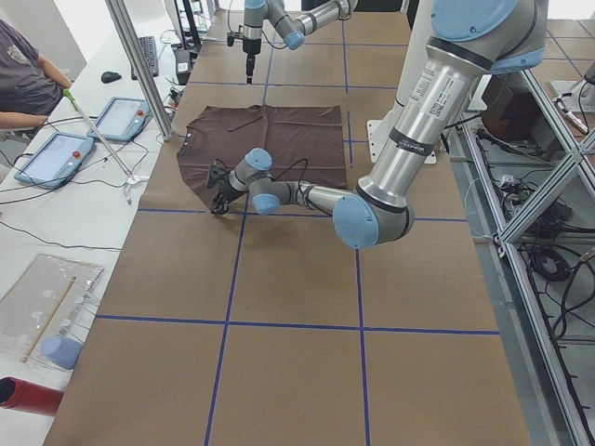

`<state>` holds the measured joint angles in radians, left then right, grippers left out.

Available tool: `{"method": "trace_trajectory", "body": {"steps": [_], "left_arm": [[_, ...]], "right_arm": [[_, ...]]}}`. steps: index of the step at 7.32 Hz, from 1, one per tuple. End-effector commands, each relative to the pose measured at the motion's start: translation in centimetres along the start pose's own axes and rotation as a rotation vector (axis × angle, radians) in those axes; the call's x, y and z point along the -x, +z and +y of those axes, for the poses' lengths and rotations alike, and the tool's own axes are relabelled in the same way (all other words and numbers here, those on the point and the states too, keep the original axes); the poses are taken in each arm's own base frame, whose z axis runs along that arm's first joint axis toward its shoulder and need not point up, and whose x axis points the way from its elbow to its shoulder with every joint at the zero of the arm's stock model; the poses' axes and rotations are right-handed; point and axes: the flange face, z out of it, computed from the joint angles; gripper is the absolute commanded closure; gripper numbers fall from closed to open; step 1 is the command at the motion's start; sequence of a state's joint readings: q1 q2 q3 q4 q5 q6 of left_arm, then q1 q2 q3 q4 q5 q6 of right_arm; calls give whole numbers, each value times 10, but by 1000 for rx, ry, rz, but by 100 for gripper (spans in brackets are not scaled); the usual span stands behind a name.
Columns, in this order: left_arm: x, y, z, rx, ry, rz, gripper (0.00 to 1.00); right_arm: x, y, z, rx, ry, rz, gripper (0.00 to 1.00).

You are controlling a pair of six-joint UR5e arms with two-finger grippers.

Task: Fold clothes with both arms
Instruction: 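Grasp the other sleeve with the left gripper and fold it inward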

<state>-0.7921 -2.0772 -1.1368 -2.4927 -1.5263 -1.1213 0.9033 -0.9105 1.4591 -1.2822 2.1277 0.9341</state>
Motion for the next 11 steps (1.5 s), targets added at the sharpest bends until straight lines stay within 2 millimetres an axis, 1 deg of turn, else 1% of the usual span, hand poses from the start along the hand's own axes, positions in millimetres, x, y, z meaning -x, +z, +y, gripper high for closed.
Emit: {"method": "trace_trajectory", "body": {"steps": [1,3,4,5,6,8,9,10,11], "left_arm": [[-2,-1,0,-1,0,3,49],[-2,-1,0,-1,0,3,67],[-2,-1,0,-1,0,3,83],[-3,0,2,3,4,4,93],[-5,-1,2,1,1,9,98],[-12,-5,-1,2,2,20,100],[-28,-10,-8,-1,3,37,100],[-40,-20,-15,-2,4,43,100],[-70,-50,-28,24,5,44,100]], "right_arm": [[-1,1,1,2,-2,1,0],[-4,3,2,3,-1,3,0],[-4,3,1,-1,-2,4,0],[-4,2,1,-5,-3,6,0],[-4,2,1,-5,-6,7,0],[-6,4,0,-3,-6,9,0],[-6,4,0,-4,-13,8,0],[-6,3,-1,-5,-12,8,0],[-5,2,-1,-6,-14,5,0]]}}
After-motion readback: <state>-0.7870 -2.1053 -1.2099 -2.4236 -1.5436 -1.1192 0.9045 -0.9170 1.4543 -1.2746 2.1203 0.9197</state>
